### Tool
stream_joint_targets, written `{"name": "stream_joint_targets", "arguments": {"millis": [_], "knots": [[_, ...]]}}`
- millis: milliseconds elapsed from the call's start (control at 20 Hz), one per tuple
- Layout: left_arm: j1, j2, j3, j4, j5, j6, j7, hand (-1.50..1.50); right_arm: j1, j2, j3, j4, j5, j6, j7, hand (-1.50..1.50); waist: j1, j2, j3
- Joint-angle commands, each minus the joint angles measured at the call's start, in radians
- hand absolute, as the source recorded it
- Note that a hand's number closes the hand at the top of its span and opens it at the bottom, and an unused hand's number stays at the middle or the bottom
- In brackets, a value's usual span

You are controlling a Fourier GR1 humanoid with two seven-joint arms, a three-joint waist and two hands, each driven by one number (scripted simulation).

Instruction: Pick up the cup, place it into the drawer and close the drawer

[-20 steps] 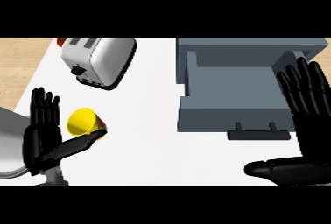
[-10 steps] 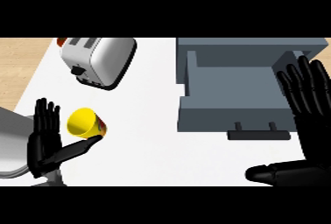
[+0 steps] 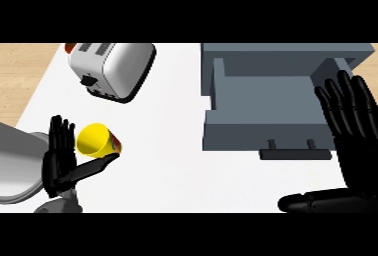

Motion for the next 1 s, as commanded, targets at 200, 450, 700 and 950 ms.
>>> {"name": "stream_joint_targets", "arguments": {"millis": [200, 450, 700, 950], "knots": [[-0.078, 0.049, 0.086, 0.314, 0.051, -0.080, -0.219, -1.50, -0.039, -0.029, -0.052, 0.054, -0.046, 0.032, -0.007, -1.50, -0.003, 0.001, 0.000], [-0.083, 0.047, 0.078, 0.364, 0.054, -0.061, -0.262, -1.50, -0.076, -0.005, -0.004, 0.049, -0.012, 0.000, 0.032, -1.50, 0.000, 0.001, 0.000], [-0.135, 0.073, 0.073, 0.438, 0.074, -0.072, -0.269, -1.50, -0.016, -0.010, -0.032, 0.018, -0.028, 0.021, 0.003, -1.50, -0.001, 0.000, 0.000], [-0.153, 0.083, 0.067, 0.522, 0.081, -0.116, -0.335, -1.50, -0.061, 0.006, 0.004, 0.036, 0.009, -0.004, 0.019, -1.50, 0.000, 0.000, 0.000]]}}
